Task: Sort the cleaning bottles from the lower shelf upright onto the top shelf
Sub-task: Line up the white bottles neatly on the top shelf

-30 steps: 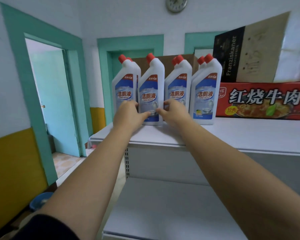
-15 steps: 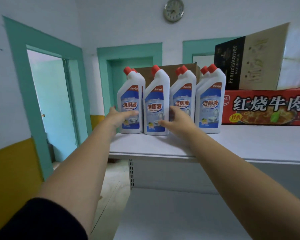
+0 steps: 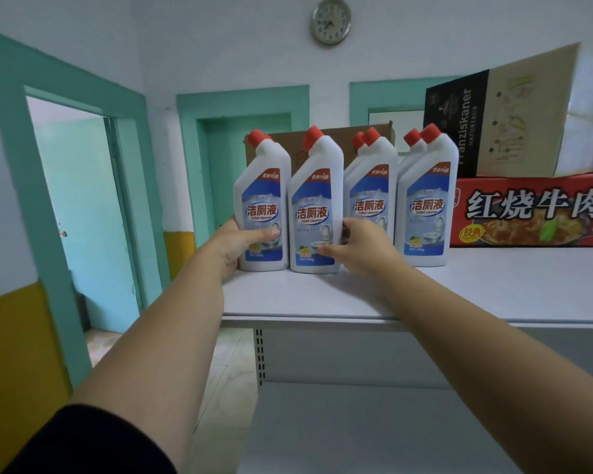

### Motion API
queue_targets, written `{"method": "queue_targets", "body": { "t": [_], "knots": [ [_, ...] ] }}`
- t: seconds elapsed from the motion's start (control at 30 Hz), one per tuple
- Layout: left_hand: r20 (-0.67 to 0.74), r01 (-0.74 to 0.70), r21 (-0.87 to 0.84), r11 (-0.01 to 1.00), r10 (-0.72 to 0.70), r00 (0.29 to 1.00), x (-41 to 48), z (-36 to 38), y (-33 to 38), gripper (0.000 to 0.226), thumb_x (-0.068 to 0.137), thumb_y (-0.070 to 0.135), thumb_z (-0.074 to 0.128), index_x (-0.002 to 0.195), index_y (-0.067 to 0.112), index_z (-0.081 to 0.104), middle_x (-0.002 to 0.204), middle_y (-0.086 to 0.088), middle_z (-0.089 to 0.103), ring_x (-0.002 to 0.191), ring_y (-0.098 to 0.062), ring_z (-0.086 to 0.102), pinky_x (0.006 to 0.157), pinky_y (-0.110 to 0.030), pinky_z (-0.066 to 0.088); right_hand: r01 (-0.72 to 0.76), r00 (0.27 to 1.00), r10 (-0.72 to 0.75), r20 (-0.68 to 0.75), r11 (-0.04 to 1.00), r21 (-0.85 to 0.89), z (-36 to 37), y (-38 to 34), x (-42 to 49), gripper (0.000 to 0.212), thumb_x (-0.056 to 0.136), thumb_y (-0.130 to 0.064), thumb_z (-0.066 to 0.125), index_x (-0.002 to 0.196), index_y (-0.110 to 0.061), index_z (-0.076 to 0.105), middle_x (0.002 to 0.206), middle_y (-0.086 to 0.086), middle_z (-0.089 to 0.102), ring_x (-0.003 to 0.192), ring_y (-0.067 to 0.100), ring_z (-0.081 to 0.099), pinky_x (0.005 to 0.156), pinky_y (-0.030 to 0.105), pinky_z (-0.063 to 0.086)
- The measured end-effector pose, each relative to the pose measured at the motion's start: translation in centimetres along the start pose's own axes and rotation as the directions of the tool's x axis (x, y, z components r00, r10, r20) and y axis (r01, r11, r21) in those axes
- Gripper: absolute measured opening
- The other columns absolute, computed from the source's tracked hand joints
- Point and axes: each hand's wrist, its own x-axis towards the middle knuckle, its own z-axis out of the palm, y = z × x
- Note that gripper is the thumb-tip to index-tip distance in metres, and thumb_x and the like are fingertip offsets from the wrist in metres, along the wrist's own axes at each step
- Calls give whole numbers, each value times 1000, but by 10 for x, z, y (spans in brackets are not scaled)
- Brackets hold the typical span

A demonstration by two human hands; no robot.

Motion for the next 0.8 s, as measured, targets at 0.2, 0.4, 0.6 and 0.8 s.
{"method": "queue_targets", "body": {
  "t": [0.2,0.4,0.6,0.8],
  "knots": [
    [30,18,4,1000,-18,999,1,0,4,44,72,18,85,108,29,63,107,-1,73,101,-24,66,89,-45,53,-7,1000,7,3,1000,-1,0,-1,1,52,85,-37,75,131,-18,58,126,1,66,115,19,61,100,41,51],
    [84,26,-9,1000,-25,996,7,-4,0,58,62,21,84,117,27,63,111,-4,74,106,-27,67,95,-49,52,-1,1000,1,4,1000,-4,1,0,1,52,85,-37,75,131,-19,59,126,0,66,114,18,61,100,40,52],
    [79,14,-14,1000,-13,997,10,-3,-8,58,65,16,85,116,28,62,115,-4,73,112,-28,65,102,-50,50,-17,1000,18,19,1000,-23,-1,2,-2,49,86,-40,73,128,-17,59,123,0,66,112,19,62,99,39,53],
    [77,10,45,999,-13,997,11,-4,-11,63,56,16,87,111,30,60,117,-3,70,114,-26,62,107,-53,46,-28,988,53,142,985,-172,-2,7,1,45,91,-45,68,124,-16,60,121,2,66,101,16,59,88,32,50]
  ]
}}
